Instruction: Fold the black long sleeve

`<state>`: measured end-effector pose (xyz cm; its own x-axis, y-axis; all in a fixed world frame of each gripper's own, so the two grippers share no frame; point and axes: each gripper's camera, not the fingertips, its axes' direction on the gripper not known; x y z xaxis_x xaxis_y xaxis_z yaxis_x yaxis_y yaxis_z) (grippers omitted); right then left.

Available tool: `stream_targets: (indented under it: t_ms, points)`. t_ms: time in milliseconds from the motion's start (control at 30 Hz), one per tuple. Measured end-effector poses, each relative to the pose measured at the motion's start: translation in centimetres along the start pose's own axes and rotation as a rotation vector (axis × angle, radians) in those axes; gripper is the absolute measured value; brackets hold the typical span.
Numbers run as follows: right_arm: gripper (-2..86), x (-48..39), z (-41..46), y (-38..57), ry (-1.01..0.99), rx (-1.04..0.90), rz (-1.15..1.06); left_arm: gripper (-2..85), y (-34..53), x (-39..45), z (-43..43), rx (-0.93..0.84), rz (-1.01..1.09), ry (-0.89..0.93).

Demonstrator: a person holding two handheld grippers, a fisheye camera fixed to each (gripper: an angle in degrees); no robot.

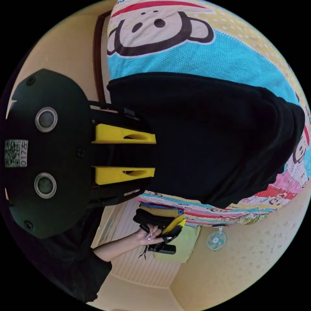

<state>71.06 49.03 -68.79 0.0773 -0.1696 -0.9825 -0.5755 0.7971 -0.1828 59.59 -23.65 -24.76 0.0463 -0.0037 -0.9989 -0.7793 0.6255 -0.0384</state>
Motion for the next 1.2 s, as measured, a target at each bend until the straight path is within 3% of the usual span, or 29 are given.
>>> stream_targets:
  t_ms: [167,300,433,600,767,867,1100,1200]
  points:
    - [8.5,-1.7,3.0,-10.7,0.096,0.082,-0.059,10.4,2.2,-3.2,-1.8,0.095,-0.092,-0.009]
    - [7.3,0.4,10.5,-16.3,0.256,-0.149,-0.034,10.2,4.6,-4.0,-0.2,0.107,-0.143,-0.044]
    - [4.3,-1.7,7.9,-15.9,0.265,-0.071,-0.163,10.0,6.5,-4.6,0.8,0.134,-0.181,-0.068]
    - [4.3,-1.9,1.6,-13.9,0.278,0.024,-0.169,12.3,7.7,-6.3,-0.1,0.254,-0.240,-0.102]
    - [6.5,3.4,1.0,-13.5,0.394,-0.073,-0.147,15.1,5.9,-7.6,-0.3,0.264,-0.198,-0.189]
    - [9.5,6.6,-0.1,-10.1,0.263,-0.103,-0.123,14.9,4.6,-9.0,1.8,0.155,-0.181,-0.211]
    - [11.9,13.3,4.9,8.1,0.208,-0.454,-0.066,15.4,4.6,-8.7,1.4,0.131,-0.112,-0.295]
    - [12.1,13.8,3.4,12.8,0.203,-0.426,-0.058,15.6,5.6,-9.1,0.7,0.088,-0.052,-0.320]
